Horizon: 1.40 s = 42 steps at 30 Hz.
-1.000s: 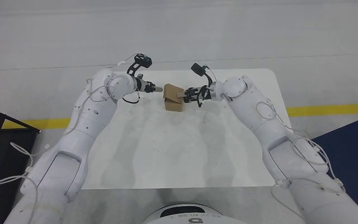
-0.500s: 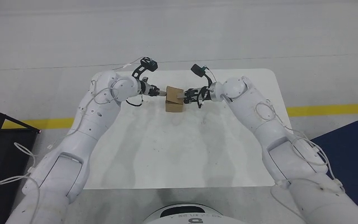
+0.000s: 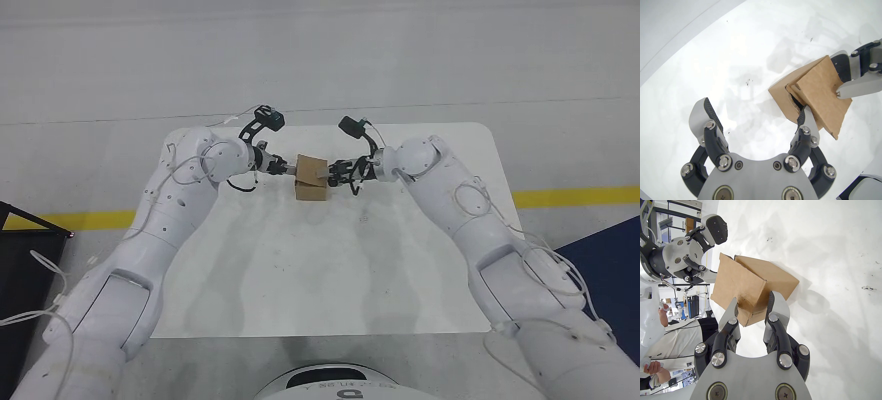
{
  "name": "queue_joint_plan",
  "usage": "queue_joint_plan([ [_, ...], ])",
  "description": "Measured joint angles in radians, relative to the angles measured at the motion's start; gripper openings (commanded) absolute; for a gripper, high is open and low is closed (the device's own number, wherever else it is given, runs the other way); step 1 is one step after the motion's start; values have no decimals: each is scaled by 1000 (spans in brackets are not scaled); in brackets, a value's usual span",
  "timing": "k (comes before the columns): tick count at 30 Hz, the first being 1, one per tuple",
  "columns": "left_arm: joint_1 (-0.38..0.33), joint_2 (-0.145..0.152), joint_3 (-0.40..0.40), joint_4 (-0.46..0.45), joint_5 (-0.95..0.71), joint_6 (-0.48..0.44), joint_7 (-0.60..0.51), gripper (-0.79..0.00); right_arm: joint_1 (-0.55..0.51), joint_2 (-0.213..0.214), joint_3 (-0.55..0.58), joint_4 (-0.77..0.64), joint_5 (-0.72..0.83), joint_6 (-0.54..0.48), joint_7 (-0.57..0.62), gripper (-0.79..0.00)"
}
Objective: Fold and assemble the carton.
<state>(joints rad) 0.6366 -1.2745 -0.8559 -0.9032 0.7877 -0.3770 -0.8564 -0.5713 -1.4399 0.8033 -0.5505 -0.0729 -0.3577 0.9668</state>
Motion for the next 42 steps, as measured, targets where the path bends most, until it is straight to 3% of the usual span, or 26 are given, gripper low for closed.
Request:
queue_joint_plan([
  [12, 15, 13, -29, -5, 11, 9, -23, 0, 4, -8, -6, 8, -17, 16, -1, -526],
  [21, 47, 32, -71, -98, 29, -8, 15, 0, 7, -11, -4, 14, -22, 21, -6, -529],
  [26, 48, 22, -42, -106, 24, -10, 7, 0, 8, -13, -3, 13, -28, 20, -9, -533],
  [33, 2, -3, 24, -35, 53, -13, -36, 0, 10, -12, 5, 22, -29, 16, -9, -533],
  [42, -17, -10, 13, 1, 27, -47, 33, 0, 23, -3, 28, 14, -33, 2, -31, -496],
])
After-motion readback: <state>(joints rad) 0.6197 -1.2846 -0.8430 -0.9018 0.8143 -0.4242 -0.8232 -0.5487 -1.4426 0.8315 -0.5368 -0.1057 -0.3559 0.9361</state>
